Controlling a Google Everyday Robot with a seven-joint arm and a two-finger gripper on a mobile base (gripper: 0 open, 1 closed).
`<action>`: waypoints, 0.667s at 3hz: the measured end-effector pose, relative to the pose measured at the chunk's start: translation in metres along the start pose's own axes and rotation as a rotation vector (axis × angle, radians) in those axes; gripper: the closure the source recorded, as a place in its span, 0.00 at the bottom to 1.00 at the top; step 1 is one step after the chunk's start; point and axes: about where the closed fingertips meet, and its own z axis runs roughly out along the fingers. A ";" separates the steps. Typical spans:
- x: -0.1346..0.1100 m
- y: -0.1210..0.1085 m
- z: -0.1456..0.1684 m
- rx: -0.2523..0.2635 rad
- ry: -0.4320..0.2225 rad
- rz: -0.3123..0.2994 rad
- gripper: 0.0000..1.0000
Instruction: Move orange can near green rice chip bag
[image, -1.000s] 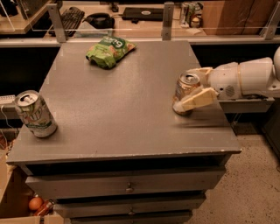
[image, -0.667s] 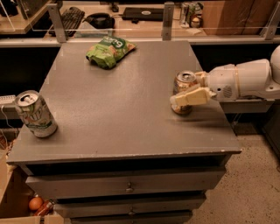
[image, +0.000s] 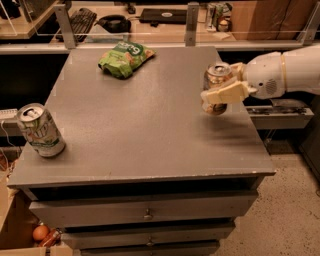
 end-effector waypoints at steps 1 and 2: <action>-0.007 -0.004 -0.004 0.012 -0.008 -0.012 1.00; -0.008 -0.005 -0.003 0.012 -0.010 -0.013 1.00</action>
Offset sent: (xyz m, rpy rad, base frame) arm 0.0031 -0.0019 0.0087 0.0024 -0.0180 -0.0054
